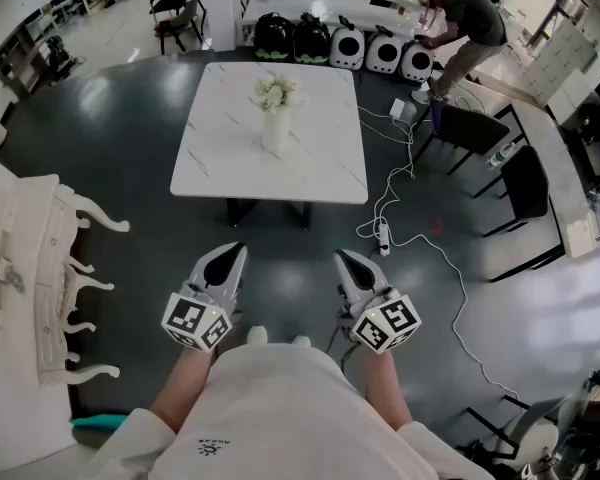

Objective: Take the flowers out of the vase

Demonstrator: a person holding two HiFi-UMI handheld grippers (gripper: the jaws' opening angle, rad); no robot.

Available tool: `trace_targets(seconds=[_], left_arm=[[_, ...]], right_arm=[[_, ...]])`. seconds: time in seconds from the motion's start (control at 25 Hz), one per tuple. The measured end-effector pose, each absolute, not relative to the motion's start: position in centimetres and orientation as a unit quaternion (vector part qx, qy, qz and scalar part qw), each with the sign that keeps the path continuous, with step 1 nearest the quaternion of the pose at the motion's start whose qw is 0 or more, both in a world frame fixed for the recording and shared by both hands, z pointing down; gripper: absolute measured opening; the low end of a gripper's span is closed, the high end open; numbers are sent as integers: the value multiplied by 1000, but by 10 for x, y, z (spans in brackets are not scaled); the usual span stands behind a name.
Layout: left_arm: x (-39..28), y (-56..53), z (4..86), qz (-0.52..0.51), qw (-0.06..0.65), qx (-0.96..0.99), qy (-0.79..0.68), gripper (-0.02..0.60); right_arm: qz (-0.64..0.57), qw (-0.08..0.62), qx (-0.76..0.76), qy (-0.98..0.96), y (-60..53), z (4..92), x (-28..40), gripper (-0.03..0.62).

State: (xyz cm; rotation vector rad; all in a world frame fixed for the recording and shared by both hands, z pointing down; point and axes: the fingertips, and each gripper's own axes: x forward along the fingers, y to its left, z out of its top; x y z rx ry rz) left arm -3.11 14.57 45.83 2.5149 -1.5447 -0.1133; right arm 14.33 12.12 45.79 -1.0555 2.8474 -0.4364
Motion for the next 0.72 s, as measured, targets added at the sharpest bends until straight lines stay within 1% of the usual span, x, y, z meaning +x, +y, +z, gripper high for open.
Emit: trace_targets(seconds=[0.28, 0.72], left_arm=[[-40, 145, 456, -36, 94, 850, -517, -12], [-45, 144, 462, -34, 97, 856, -506, -11]], right_arm=[[-138, 30, -345, 928, 127, 457, 132, 0], [-147, 40, -340, 928, 130, 453, 126, 0]])
